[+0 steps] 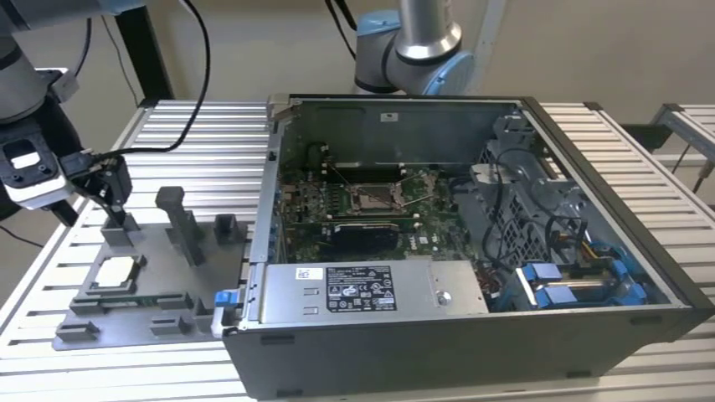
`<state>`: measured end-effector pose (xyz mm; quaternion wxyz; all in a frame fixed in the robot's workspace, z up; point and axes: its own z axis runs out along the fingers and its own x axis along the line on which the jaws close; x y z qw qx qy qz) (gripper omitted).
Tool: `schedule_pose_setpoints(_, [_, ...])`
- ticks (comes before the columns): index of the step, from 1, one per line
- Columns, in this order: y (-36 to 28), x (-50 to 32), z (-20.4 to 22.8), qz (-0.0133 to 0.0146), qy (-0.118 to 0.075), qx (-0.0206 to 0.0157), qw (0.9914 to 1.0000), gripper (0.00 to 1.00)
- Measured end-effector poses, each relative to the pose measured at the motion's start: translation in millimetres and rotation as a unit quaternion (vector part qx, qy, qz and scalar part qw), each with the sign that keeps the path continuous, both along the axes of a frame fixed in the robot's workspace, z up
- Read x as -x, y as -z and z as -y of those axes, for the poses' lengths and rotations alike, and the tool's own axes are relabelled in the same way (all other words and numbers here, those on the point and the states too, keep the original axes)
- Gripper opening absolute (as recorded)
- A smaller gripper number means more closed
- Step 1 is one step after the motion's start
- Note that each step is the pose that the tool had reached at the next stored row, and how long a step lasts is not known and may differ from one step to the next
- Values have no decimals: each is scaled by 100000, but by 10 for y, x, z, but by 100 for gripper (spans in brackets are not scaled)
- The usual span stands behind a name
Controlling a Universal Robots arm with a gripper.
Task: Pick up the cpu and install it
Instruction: 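Pick up the cpu and move it towards the insertion slot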
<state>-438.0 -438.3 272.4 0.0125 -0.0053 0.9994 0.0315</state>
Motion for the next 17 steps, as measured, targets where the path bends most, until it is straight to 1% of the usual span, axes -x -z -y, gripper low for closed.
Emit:
schedule_pose_setpoints(11, [160, -3, 45, -27, 124, 2, 100000, 100])
schedule_pose_setpoints(17, [214, -3, 73, -20, 126, -3, 100000, 100])
